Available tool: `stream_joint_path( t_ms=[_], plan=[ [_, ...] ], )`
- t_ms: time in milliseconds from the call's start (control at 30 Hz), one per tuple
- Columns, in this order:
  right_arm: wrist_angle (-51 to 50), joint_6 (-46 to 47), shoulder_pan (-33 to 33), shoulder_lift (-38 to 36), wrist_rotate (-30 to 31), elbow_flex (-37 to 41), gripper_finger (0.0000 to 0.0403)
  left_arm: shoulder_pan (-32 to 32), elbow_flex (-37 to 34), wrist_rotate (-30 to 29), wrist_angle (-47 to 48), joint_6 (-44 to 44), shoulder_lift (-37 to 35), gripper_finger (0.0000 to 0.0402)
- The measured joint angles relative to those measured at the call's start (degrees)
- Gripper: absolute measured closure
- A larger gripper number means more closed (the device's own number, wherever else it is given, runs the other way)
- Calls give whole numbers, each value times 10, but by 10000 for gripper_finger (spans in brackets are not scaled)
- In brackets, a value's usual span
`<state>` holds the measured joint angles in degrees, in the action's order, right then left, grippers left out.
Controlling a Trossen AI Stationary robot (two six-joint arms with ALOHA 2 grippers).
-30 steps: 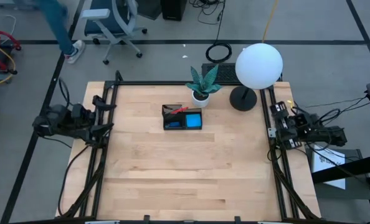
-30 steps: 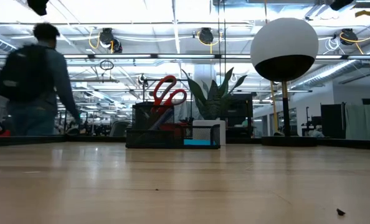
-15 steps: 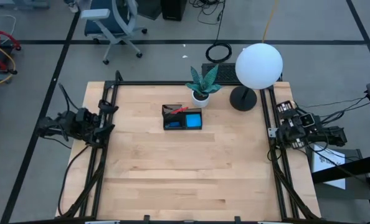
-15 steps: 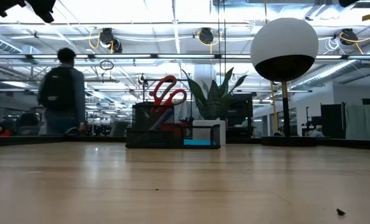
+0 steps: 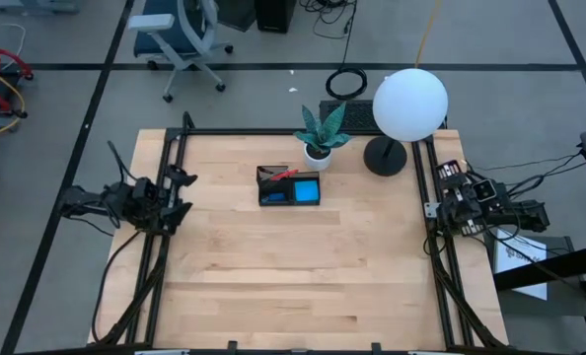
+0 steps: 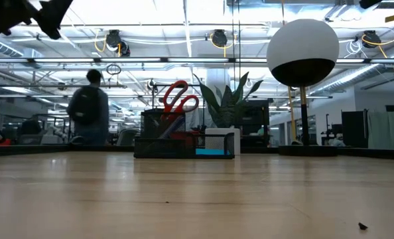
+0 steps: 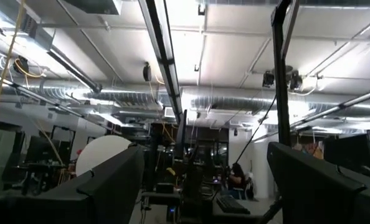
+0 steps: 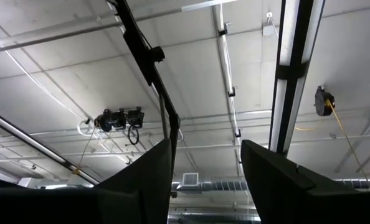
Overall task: Pick and place office supplies into organizer
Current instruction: Return to Home Position
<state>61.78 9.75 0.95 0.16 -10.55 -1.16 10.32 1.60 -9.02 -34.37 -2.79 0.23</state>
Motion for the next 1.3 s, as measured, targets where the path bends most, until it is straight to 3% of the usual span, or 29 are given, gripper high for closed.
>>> stream_joint_path(
  t_ms=[400,967,1300],
  plan=[
    [-84,-20,0,0,0,0,216,0,-10,-1,34,10,0,55],
    [-418,-111,0,0,0,0,216,0,-10,-1,228,-22,0,55],
    [-522,-146,0,0,0,0,216,0,-9,-34,317,-42,1,55]
  ],
)
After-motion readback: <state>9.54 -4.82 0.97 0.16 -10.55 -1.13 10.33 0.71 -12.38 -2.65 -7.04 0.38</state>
